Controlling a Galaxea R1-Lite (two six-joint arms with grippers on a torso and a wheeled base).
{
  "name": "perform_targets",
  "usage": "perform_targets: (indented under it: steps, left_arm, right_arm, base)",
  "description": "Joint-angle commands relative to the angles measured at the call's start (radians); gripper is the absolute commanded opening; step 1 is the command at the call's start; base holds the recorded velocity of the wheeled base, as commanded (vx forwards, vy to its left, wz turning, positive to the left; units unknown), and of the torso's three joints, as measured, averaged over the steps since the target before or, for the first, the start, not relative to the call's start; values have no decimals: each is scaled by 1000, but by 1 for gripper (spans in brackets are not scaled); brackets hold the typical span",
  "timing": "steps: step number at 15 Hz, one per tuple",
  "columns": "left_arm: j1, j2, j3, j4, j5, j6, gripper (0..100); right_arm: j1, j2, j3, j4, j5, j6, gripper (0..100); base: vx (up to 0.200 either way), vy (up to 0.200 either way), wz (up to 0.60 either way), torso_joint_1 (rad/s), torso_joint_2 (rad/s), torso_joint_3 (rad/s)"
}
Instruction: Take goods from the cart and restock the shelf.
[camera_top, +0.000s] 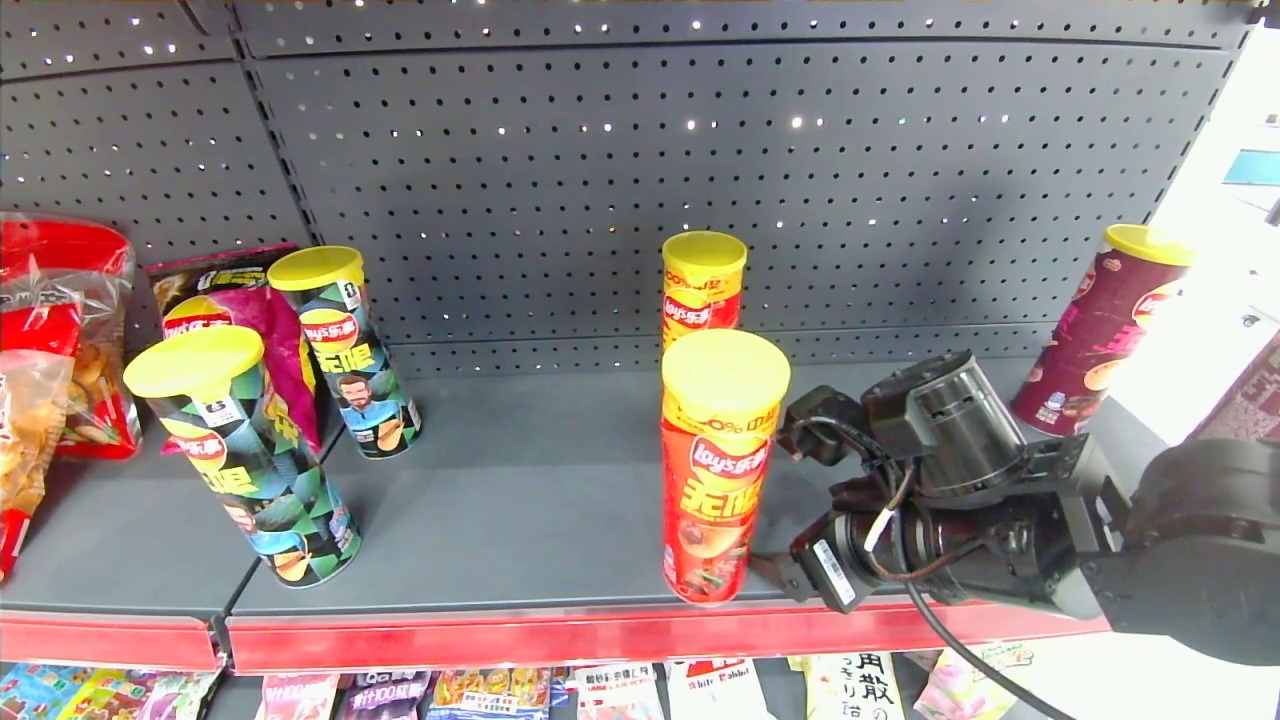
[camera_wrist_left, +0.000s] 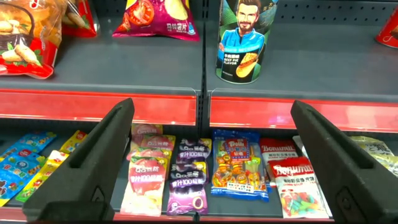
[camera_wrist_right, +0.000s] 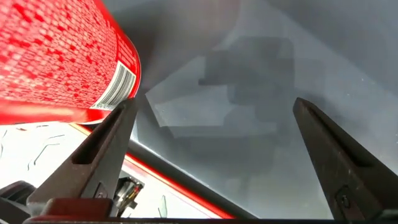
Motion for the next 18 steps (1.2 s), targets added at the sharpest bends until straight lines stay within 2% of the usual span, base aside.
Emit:
perform_targets:
  steps: [1, 3, 18]
  left_arm:
    - [1, 0, 0, 0, 0, 0, 100]
    - [0, 0, 0, 0, 0, 0, 100]
    - [0, 0, 0, 0, 0, 0, 100]
  right_arm:
    - [-2, 2, -1, -2, -21, 0, 100]
    - [-2, 11, -14, -2, -58, 0, 100]
    - [13, 35, -44, -2, -59, -2, 100]
  base:
    - [0, 0, 0, 0, 0, 0]
    - [0, 0, 0, 0, 0, 0]
    - [0, 0, 0, 0, 0, 0]
